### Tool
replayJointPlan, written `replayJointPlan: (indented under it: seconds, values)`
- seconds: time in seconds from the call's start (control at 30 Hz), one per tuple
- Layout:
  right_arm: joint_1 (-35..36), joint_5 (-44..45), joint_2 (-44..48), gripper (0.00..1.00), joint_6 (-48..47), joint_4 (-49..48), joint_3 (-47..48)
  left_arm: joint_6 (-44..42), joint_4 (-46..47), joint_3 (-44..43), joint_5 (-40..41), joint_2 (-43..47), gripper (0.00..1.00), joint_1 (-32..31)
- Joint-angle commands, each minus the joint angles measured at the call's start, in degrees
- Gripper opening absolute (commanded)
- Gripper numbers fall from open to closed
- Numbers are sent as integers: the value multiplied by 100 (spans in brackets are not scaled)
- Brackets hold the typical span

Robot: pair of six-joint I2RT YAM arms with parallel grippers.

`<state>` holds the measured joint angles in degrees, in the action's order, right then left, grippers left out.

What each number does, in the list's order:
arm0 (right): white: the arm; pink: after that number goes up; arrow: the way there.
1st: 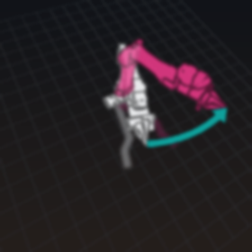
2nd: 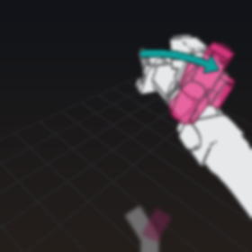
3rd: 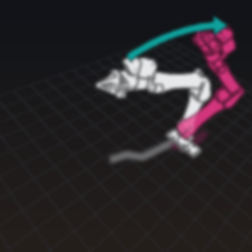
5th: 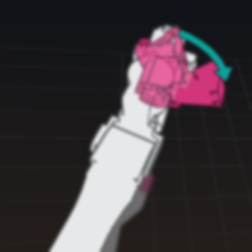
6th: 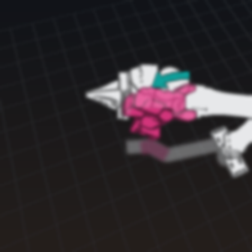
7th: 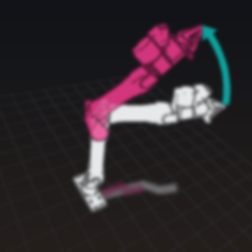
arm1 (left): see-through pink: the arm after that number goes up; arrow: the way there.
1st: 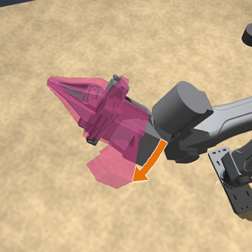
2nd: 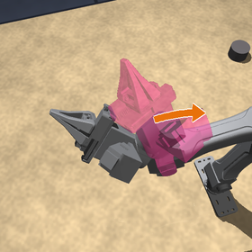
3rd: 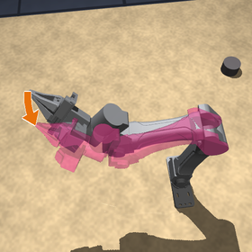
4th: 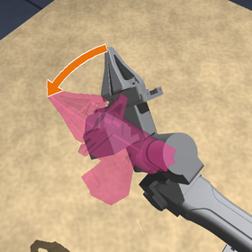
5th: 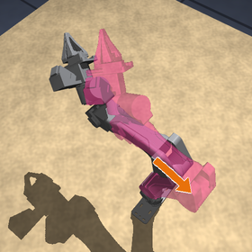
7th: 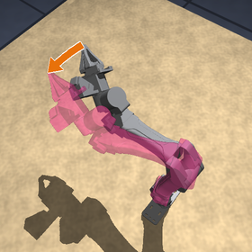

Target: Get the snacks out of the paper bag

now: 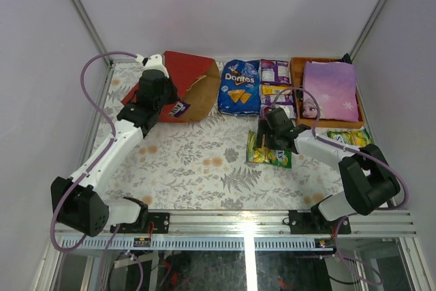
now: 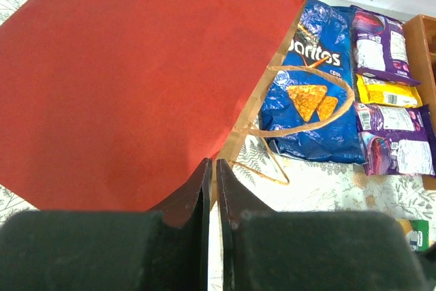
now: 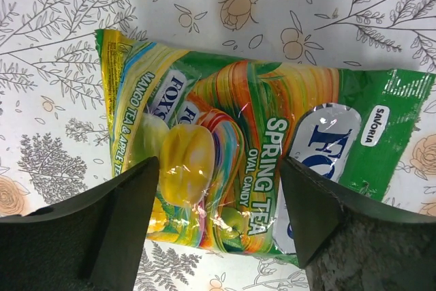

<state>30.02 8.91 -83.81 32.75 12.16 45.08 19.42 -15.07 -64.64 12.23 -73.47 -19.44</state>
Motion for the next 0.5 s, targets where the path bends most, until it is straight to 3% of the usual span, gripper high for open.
replayJointPlan:
  seconds: [0.0,0.1,0.13,0.2,0.23,0.33,0.47]
  values:
    - [31,-167,-155,81,-202,-397,-97,15,22,-185,-356,-19,5,28]
    - [11,9,-371,86,-330,-392,-68,21,-151,-265,-544,-82,11,13]
    - [-23,49,-464,87,-353,-392,-45,7,-173,-268,-611,-114,20,-1]
    - [-185,-20,-583,90,-327,-442,-17,-60,-202,-263,-581,-185,53,-86]
    - [-335,-179,-641,91,-265,-490,-10,-118,-236,-277,-442,-240,63,-177]
    - [-921,-955,-713,90,-23,-685,-14,-422,-427,-508,198,-506,74,-568]
    - [-992,-1010,-355,90,-14,-840,-61,-833,-349,-814,757,-814,82,-1136]
